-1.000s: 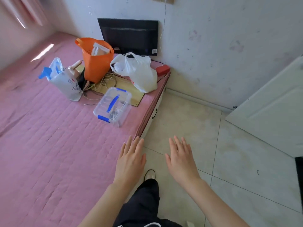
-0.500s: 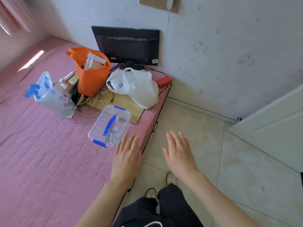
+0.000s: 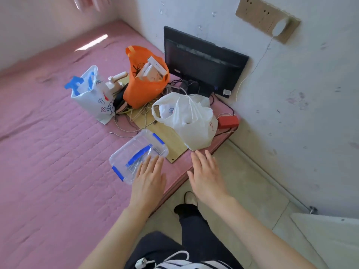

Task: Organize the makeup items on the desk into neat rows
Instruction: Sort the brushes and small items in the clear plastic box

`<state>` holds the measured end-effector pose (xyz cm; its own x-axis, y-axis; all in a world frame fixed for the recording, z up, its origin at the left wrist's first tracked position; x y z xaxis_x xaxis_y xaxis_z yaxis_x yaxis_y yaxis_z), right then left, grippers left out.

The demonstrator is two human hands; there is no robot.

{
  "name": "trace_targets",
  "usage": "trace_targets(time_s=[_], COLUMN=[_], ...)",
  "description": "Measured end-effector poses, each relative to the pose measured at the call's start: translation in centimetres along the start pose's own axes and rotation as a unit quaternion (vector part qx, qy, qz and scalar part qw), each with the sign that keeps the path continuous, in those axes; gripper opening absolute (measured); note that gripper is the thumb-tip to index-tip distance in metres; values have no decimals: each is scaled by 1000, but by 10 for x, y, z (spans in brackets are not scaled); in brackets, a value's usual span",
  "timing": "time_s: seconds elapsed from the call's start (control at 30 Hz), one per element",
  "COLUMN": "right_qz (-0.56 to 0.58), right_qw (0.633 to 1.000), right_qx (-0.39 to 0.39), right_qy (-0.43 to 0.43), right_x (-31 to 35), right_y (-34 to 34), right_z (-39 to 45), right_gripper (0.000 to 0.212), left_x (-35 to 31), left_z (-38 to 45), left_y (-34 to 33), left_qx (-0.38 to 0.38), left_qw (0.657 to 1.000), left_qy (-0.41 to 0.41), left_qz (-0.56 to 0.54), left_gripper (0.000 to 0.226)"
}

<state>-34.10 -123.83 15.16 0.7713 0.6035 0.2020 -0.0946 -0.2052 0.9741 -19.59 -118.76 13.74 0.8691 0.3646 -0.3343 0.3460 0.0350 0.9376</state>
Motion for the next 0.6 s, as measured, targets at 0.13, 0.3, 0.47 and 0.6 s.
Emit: trace_targets(time_s=[0.13,0.3,0.47,0.6], right_qz=[-11,18,13,10], right_qw=[996,977,959,945], right_qx=[39,133,177,210], right_qy=[78,163,220,252], right_x=[-22,-31,-18,2], right_y=[-5,-38,-68,-105], right_z=[46,93,132,162], right_gripper=[59,57,55,55], left_x=[0,18,55,99], left_z=[24,45,55,60], left_y=[-11,-30,-50,-72], left_qx=[-8,-9,-10,-2], left_qw=[997,988,977,960], left_qy=[72,153,213,280], left_qz=[-4,12,10,-12], left_gripper=[53,53,52,50])
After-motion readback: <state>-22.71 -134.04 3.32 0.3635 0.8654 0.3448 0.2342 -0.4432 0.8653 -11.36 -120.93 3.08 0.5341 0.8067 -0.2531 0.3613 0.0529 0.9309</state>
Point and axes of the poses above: each hand's wrist, its own z-axis towards the middle knuckle, its own y-axis out of the back of the hand, x = y × z, the point moved 10 cm from there along z, towards the middle knuckle, and after that the axes turned 13 degrees about y, right-handed, at the moved point
